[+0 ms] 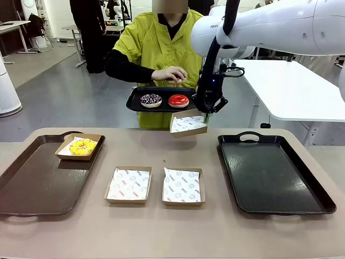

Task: Individually package the donuts and arrange them on the tray.
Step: Place the picked Paper togo box on the Handle tray while simultaneously picking up another Paper togo box from the table with the other hand.

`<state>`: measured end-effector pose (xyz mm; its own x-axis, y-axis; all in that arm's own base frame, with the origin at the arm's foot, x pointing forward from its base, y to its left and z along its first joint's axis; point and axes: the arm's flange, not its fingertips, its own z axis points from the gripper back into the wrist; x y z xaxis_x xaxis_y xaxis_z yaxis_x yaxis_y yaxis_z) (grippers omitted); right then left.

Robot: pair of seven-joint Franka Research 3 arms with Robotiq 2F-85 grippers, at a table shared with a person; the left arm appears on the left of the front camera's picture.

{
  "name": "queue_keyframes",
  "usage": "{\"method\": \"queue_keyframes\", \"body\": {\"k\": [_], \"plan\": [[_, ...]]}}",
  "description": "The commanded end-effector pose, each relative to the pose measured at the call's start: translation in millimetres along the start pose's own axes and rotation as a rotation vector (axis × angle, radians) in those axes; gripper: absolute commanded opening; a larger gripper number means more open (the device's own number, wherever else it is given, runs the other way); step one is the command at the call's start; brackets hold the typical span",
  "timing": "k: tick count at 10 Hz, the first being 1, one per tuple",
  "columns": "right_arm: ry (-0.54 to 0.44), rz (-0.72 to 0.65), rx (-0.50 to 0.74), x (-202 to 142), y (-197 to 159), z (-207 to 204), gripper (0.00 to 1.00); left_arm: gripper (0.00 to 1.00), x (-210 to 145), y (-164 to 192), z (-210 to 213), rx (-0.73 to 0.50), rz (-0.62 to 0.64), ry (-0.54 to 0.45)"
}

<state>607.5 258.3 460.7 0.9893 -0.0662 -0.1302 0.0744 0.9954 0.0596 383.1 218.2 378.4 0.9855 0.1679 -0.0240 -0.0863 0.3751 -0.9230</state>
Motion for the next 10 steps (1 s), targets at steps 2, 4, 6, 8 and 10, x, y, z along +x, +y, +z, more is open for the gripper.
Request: {"method": "queue_keyframes", "body": {"k": [2,4,6,8,10], "plan": [[0.0,-0.001,-0.001,-1.2,-0.8,-0.9,0.0,1.0,-3.7,-1.2,0.7,0.007,-0.004,0.004],[0.0,-0.001,-0.001,-1.2,-0.8,-0.9,0.0,1.0,-3.7,-1.2,0.7,0.007,-0.004,0.004],[0.0,-0.001,-0.001,-1.2,-0.8,-0.9,0.0,1.0,-3.7,-1.2,0.7,0.007,-0.004,0.004],[0.0,-0.001,-0.001,-1.2,-0.8,-0.9,0.0,1.0,-3.7,-1.2,0.7,0.007,-0.004,0.004],[0.0,-0.001,-0.001,-1.2,-0.8,-0.9,0.0,1.0,-3.7,-1.2,0.7,0.007,-0.004,0.004]]}}
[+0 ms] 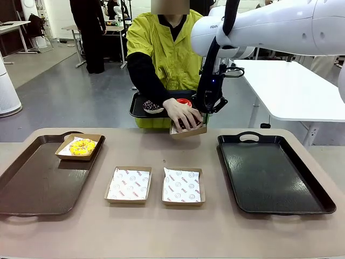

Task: Individually package the donuts and arrange them on the tray.
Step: Place the picked Paper togo box on the Handle tray while simultaneously picking up another Paper togo box from the table with the other hand.

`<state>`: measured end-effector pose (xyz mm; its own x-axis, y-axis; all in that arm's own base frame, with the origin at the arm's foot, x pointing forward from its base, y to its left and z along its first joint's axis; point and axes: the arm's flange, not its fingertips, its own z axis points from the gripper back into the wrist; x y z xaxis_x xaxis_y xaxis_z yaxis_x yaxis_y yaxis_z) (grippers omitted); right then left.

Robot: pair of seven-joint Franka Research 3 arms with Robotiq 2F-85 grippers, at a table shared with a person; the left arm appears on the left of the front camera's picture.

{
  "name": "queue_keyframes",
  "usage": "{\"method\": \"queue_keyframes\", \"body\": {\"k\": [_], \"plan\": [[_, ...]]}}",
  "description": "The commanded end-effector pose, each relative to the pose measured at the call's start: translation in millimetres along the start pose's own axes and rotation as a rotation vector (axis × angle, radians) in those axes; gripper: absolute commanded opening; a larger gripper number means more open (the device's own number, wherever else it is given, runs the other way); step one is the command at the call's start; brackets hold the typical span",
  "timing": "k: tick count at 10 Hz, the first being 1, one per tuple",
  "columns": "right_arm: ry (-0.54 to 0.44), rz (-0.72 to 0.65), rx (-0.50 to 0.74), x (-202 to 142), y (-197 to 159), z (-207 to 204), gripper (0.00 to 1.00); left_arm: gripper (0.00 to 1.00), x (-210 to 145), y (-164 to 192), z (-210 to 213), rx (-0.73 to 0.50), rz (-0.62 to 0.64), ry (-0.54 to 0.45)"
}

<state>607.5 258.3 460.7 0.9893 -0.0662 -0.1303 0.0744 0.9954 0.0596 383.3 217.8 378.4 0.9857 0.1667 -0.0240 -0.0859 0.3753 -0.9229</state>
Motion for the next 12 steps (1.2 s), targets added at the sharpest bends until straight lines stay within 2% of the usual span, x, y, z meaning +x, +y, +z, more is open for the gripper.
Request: {"method": "queue_keyframes", "body": {"k": [1,12], "plan": [[-0.001,-0.001,-0.001,-1.2,-0.8,-0.9,0.0,1.0,-3.9,-1.0,1.2,0.006,-0.003,0.003],[-0.001,-0.001,-0.001,-1.2,-0.8,-0.9,0.0,1.0,-3.9,-1.0,1.2,0.006,-0.003,0.003]]}}
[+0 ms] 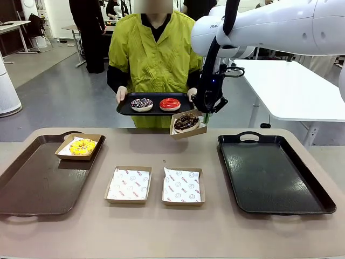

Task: Individually package the donuts and arrange them on the tray.
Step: Place the picked Paper togo box on the Handle tray while simultaneously picking up another Paper togo box from the table with the other hand.

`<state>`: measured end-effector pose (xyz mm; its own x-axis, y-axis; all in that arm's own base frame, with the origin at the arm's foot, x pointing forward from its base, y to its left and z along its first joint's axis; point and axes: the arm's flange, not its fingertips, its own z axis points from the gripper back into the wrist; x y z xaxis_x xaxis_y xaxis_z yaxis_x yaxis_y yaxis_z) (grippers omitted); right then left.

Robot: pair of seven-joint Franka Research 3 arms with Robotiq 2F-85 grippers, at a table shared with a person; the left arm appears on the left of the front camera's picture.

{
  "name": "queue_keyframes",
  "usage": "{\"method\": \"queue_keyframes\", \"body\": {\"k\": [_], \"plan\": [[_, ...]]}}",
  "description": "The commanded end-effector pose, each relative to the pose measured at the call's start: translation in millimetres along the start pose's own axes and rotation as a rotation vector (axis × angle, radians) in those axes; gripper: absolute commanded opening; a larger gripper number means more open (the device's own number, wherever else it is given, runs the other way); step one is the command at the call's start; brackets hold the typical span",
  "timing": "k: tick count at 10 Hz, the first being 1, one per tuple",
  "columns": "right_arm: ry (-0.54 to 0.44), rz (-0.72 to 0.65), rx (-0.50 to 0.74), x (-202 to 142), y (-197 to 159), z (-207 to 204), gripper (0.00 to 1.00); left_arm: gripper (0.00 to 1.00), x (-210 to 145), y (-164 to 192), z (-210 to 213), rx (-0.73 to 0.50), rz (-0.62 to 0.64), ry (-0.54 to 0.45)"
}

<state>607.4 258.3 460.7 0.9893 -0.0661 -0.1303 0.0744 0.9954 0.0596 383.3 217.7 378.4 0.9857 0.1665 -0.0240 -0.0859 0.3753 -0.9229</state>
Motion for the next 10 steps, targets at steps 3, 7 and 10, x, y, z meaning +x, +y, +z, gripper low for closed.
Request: {"method": "queue_keyframes", "body": {"k": [3,7,10], "plan": [[-0.014,0.04,0.014,-10.3,-18.9,6.7,0.02,1.0,-9.0,-16.8,-5.9,0.054,-0.035,0.054],[-0.064,0.053,0.019,-39.4,-133.8,32.3,0.02,1.0,-23.2,-104.8,-55.2,0.327,-0.11,0.131],[-0.11,-0.008,-0.012,-31.7,-203.9,23.6,0.02,1.0,-34.1,-155.6,-121.7,0.563,-0.144,0.111]]}}
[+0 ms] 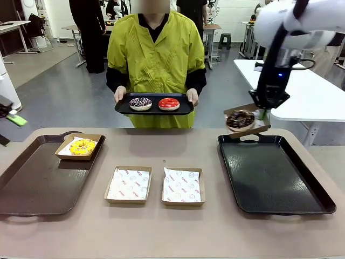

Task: Individually package the donuts and arrange them on the tray.
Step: Place the picked Paper togo box on the Handle tray while simultaneously picking up another Paper togo box from the table with the other hand.

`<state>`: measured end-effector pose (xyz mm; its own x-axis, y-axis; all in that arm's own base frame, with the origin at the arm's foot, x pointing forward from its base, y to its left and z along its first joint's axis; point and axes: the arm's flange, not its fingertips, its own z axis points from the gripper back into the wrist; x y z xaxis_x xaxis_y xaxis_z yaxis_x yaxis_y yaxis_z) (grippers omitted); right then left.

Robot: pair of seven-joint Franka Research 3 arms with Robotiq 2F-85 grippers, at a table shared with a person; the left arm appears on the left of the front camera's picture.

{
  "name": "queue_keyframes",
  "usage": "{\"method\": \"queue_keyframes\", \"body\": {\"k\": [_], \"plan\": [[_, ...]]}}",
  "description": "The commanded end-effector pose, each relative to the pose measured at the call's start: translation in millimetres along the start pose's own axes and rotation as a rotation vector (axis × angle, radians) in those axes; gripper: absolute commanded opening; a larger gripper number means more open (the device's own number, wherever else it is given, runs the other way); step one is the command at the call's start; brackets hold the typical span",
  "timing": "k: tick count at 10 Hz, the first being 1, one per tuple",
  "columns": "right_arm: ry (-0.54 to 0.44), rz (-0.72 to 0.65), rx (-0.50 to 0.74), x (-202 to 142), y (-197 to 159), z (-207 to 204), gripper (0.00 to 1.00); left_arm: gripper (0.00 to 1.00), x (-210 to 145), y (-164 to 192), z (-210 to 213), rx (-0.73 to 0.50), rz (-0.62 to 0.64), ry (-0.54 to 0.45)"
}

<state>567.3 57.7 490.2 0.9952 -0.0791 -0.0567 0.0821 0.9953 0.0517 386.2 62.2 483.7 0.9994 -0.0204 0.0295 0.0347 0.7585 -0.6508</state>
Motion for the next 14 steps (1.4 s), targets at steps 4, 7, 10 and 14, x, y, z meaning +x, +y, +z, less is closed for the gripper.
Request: {"method": "queue_keyframes", "body": {"k": [4,7,10,14], "plan": [[0.004,0.034,0.004,27.1,-19.5,-52.5,0.02,1.0,-3.6,-75.4,-93.7,0.34,-0.017,-0.013],[0.091,0.078,-0.016,45.7,-5.4,-85.1,0.02,1.0,6.1,-98.1,-150.4,0.484,-0.039,-0.065],[0.141,0.104,-0.039,54.8,4.9,-99.6,0.02,1.0,18.1,-109.9,-189.4,0.552,-0.069,-0.121],[0.107,0.066,-0.005,42.0,1.1,-103.5,0.02,1.0,32.6,-116.6,-248.1,0.632,-0.076,-0.114]]}}
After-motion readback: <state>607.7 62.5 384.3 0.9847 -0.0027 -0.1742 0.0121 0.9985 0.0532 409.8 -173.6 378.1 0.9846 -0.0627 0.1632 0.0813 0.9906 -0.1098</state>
